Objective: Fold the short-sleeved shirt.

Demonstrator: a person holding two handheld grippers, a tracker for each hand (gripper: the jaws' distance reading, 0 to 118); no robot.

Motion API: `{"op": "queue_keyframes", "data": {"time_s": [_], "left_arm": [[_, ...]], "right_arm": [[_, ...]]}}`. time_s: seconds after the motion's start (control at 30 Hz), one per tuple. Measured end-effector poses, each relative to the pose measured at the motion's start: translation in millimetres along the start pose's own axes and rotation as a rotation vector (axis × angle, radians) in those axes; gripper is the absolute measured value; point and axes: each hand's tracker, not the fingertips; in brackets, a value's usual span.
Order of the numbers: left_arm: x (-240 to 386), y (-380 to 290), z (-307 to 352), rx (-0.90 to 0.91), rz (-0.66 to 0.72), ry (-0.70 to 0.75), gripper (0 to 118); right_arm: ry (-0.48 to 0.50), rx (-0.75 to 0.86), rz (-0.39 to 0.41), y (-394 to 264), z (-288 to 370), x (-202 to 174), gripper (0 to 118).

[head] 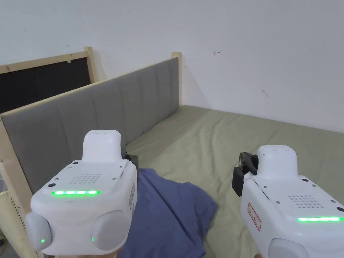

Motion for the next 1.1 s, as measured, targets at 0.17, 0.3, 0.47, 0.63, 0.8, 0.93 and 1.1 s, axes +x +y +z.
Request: {"op": "queue_keyframes", "data": {"time_s": [0.17, 0.3, 0.47, 0.63, 0.8, 0.93, 1.1], "left_arm": [[-6.4, -27.8, -47.2, -0.156, 0.064, -0.022, 0], [-5.4, -56.0, -90.9, -0.274, 0.094, -0.045, 0], [-0.2, -97.8, -156.7, -0.458, 0.164, -0.099, 103], [25.0, -137.2, -214.4, -0.614, 0.143, -0.122, 112], [60.3, -171.8, -281.9, -0.758, 0.152, -0.187, 112], [75.6, -196.1, -313.5, -0.847, 0.185, -0.151, 104], [93.5, -205.5, -323.9, -0.88, 0.034, -0.111, 103]], "right_arm": [[-0.004, -0.053, 0.007, -15.4, -12.8, 2.8, 0], [-0.012, -0.105, -0.004, -29.2, -29.7, 8.5, 0], [-0.019, -0.167, -0.021, -48.6, -50.2, 15.7, 0], [-0.04, -0.245, -0.021, -73.3, -69.4, 26.1, 0], [-0.07, -0.335, -0.048, -100.9, -89.0, 42.4, 0], [-0.095, -0.38, -0.06, -116.1, -96.9, 57.0, 0], [-0.119, -0.41, -0.111, -126.2, -99.1, 71.0, 0]]}}
